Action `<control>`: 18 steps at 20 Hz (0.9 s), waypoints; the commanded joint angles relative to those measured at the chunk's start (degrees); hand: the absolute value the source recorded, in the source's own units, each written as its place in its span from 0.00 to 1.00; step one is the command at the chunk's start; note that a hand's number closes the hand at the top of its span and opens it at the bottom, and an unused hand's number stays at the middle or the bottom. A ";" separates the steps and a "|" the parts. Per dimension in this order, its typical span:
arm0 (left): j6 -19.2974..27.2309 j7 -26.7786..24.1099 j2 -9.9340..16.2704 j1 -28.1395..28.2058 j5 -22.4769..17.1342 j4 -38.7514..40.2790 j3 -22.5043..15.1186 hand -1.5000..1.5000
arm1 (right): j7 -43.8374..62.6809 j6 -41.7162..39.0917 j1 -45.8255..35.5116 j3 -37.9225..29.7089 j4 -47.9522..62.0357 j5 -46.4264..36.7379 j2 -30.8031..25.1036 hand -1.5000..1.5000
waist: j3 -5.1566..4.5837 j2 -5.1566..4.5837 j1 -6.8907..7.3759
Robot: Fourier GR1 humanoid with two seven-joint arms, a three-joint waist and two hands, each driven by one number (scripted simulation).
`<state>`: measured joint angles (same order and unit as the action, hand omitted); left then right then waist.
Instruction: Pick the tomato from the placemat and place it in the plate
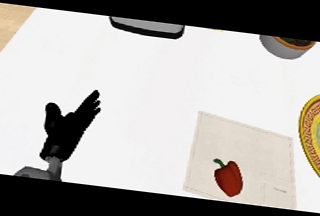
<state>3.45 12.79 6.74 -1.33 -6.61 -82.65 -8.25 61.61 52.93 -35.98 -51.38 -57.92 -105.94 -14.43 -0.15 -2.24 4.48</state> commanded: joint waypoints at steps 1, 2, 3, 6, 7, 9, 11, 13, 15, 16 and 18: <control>-0.18 -2.41 -0.46 2.49 0.31 0.32 -0.46 0.50 | 12.71 6.11 -0.06 -5.91 -0.93 -12.90 2.15 1.00 | 0.11 0.62 -0.31; 0.13 0.11 0.32 0.13 -0.35 0.29 0.97 0.50 | 13.25 6.12 -1.01 -7.24 -0.35 -14.83 2.15 1.00 | 0.20 0.59 -0.58; -0.11 -0.91 -0.41 0.62 -0.56 0.50 0.60 0.50 | 13.92 5.90 -1.19 -8.09 -0.43 -17.48 3.38 1.00 | 0.18 0.84 -0.99; -0.64 -1.11 0.83 0.87 -0.44 1.66 1.50 0.50 | 14.88 8.69 0.45 -11.27 -1.76 -21.55 6.18 1.00 | 0.21 1.09 -1.88; 0.44 0.75 -0.40 0.12 -0.36 0.59 0.81 0.50 | 14.91 8.60 -1.44 -11.95 -0.53 -22.48 5.39 1.00 | 0.26 1.15 -1.80; -0.49 -0.52 1.25 0.52 -0.68 1.27 2.30 0.50 | 15.22 8.31 -1.91 -13.70 -2.44 -24.48 6.63 1.00 | 0.22 1.39 -2.09; 0.72 0.20 -0.41 -2.83 -1.32 4.21 3.41 0.50 | 14.34 12.32 -0.51 -15.45 -0.05 -23.48 6.90 1.00 | 0.25 1.27 -2.86; 0.03 -2.10 -0.73 2.19 -0.45 1.48 1.30 0.50 | 12.37 13.01 0.01 -17.35 0.84 -21.41 4.20 1.00 | 0.26 1.66 -2.81; -0.18 -2.64 -0.04 1.54 -0.62 3.46 2.41 0.50 | 11.35 7.09 -1.09 -22.04 4.67 -12.47 5.15 1.00 | 0.31 1.78 -3.68; 0.95 -1.22 -0.22 1.69 -0.32 1.10 2.18 0.50 | 10.74 2.87 -1.45 -23.63 7.53 -12.36 4.34 0.00 | 0.35 1.79 -3.16; -0.08 -0.18 -0.23 -0.37 -1.61 2.62 2.95 0.50 | 6.71 3.88 -1.91 -23.35 15.45 -5.27 0.19 0.00 | 0.43 1.69 -3.77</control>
<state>3.63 11.62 6.67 -0.55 -7.41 -80.36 -5.87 66.21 58.56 -36.92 -72.20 -51.12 -118.55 -10.69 0.17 -0.58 1.24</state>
